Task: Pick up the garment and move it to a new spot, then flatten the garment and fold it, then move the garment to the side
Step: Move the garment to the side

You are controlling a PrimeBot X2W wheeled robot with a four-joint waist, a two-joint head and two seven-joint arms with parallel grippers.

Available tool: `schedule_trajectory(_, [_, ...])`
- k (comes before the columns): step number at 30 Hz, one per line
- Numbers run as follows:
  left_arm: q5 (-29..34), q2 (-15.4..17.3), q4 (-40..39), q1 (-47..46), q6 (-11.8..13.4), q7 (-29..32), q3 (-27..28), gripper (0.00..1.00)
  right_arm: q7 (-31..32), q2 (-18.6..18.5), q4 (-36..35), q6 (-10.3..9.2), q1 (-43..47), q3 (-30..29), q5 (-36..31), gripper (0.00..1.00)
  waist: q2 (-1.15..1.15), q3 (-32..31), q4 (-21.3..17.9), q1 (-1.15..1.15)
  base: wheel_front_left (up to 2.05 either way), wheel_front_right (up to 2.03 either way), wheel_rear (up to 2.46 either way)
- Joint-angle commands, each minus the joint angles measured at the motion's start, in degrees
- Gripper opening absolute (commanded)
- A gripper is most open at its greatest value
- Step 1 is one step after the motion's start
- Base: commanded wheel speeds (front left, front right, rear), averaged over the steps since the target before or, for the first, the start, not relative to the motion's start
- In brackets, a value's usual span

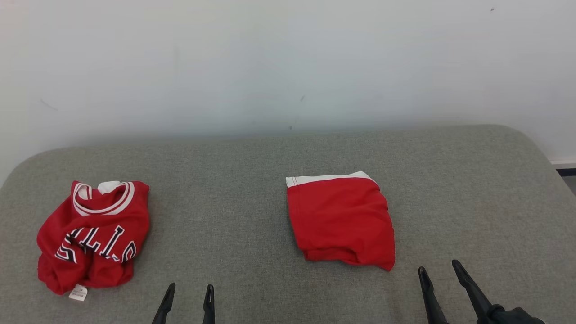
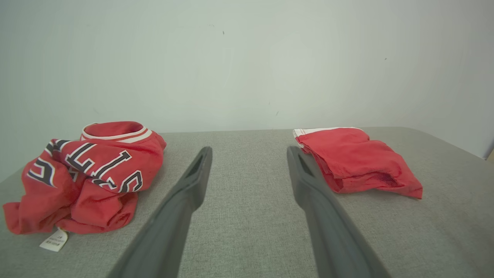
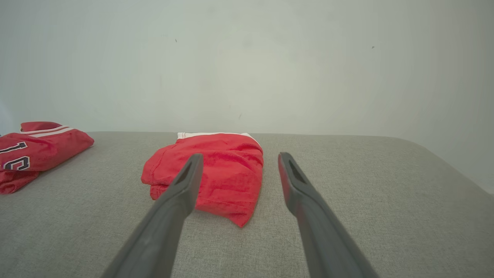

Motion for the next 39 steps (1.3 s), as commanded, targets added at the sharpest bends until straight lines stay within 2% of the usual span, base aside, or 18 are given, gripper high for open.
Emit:
schedule_trajectory(1, [-0.2,-0.1,0.2,0.8,0.3,-0.1,-0.2,1.00,0.0,0.2,0.1,-0.13,0.9,-0.2,-0.1,1.00,0.00,-0.3,0.1,0.00,0.00,0.00,0.00])
schedule_trajectory(16, [-0.9,-0.1,1.5,1.0,0.5,-0.1,-1.4,1.00,0.0,0.9,0.7,-0.13,1.6,-0.2,0.1,1.00,0.00,-0.4,0.5,0.00,0.00,0.00,0.00])
schedule_trajectory(30, [-0.8,-0.1,1.9,0.5,0.1,-0.1,-2.1,1.00,0.0,-0.5,2.7,-0.13,0.5,0.8,1.3,1.00,0.00,0.3,1.4,0.00,0.00,0.00,0.00])
schedule_trajectory(37, [-0.3,-0.1,1.7,-0.9,-0.5,-0.1,-2.6,1.00,0.0,-2.1,6.3,-0.13,-4.6,1.7,7.3,1.00,0.00,2.8,2.7,0.00,0.00,0.00,0.00])
schedule_trajectory(39, [-0.2,-0.1,1.8,-1.4,-0.6,-0.1,-2.9,1.00,0.0,-2.3,7.9,-0.13,-6.7,2.2,11.0,1.00,0.00,3.6,3.1,0.00,0.00,0.00,0.00])
